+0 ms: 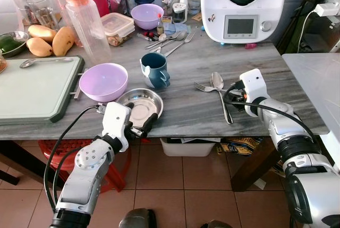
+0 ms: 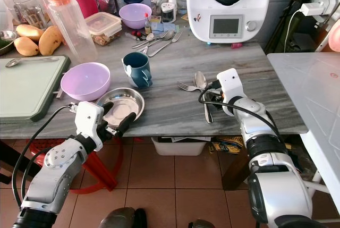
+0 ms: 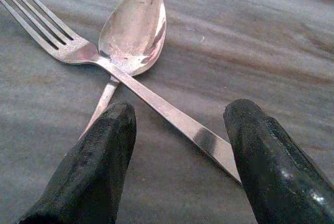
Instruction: Setting the table
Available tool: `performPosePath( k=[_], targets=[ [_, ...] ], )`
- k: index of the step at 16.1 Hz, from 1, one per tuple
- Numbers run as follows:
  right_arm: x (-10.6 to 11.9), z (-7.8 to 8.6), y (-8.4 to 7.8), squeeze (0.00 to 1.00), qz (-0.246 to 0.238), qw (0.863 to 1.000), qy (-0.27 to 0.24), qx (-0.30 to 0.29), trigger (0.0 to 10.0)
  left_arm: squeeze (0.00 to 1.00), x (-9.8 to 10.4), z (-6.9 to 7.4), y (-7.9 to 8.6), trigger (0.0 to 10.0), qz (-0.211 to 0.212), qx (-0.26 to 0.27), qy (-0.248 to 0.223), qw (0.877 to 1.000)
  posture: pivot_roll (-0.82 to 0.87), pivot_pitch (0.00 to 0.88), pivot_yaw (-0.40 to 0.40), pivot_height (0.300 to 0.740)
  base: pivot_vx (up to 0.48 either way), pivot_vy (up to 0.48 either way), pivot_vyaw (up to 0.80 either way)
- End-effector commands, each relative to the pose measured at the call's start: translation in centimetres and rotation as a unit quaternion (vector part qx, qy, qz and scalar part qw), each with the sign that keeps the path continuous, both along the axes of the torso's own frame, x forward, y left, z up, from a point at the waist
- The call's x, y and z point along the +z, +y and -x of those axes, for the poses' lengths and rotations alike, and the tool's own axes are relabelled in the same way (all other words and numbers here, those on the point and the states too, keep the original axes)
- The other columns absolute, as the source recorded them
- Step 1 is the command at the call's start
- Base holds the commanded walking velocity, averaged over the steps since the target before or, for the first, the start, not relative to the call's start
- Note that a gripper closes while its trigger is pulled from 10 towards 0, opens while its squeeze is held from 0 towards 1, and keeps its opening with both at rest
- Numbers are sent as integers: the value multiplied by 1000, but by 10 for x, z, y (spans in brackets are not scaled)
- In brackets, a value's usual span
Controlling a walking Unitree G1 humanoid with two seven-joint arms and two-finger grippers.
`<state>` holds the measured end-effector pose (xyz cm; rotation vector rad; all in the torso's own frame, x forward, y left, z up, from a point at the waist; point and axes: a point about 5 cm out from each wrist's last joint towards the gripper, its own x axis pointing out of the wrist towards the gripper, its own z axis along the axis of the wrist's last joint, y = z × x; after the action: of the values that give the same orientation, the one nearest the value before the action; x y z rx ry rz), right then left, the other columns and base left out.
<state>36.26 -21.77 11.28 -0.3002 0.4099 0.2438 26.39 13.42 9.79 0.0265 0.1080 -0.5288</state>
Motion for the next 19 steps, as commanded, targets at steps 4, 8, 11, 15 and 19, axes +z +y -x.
performPosePath(
  k=[4, 8, 11, 15, 19],
  targets=[
    [8, -4, 4, 0, 1, 1000, -10, 9, 10000, 0, 1, 0, 2, 10000, -7, 2, -2, 1000, 22, 0, 68, 740, 0, 0, 0],
    [8, -4, 4, 0, 1, 1000, -10, 9, 10000, 0, 1, 0, 2, 10000, -7, 2, -2, 1000, 22, 0, 68, 740, 0, 0, 0],
    [5, 16, -28, 0, 80, 992, -79, 61, 10000, 0, 10, 7, 17, 10000, -5, 50, -42, 998, 22, 10, 100, 740, 0, 0, 0],
    [12, 24, -46, 1000, 62, 991, -88, 76, 10000, 0, 11, 12, 24, 10000, -10, 58, -44, 997, 24, 30, 98, 740, 0, 0, 0],
    [22, 21, -63, 0, 116, 985, -118, 41, 10000, 0, 9, 19, 26, 10000, -14, 61, -35, 997, 40, 45, 104, 740, 0, 0, 0]
  ],
)
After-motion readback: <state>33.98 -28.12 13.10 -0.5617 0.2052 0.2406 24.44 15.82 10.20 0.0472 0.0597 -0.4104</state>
